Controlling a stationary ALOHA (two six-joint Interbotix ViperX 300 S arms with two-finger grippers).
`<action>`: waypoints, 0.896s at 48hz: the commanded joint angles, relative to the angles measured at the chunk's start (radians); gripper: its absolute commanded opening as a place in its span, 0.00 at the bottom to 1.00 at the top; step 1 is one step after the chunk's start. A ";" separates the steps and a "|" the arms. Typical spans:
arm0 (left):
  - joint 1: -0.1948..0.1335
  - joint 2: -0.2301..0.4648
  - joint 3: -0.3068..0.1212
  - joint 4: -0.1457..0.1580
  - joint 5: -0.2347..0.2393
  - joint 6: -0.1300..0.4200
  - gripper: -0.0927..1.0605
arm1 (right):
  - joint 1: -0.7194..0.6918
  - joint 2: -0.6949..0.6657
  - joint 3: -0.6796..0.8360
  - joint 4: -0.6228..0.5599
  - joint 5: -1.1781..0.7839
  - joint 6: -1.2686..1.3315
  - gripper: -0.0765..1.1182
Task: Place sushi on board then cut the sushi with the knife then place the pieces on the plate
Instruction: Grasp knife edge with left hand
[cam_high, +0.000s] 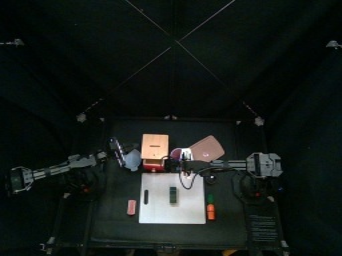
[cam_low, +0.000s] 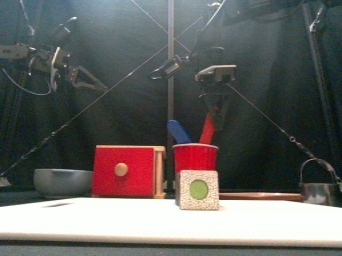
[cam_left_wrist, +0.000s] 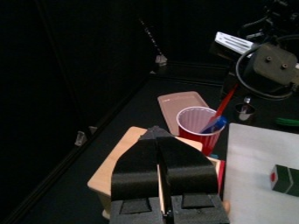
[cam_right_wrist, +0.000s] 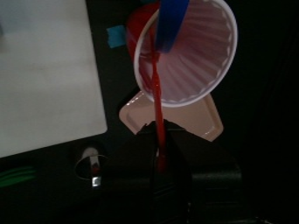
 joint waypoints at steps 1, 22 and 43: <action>0.005 0.000 -0.011 -0.002 -0.009 0.000 0.15 | -0.003 -0.046 -0.025 0.008 0.011 -0.002 0.37; 0.017 -0.002 -0.008 -0.002 -0.009 0.002 0.15 | -0.009 -0.094 -0.137 -0.021 0.066 -0.005 0.37; 0.021 -0.023 -0.015 -0.002 -0.009 0.003 0.15 | -0.015 -0.291 -0.124 -0.063 0.104 -0.002 0.37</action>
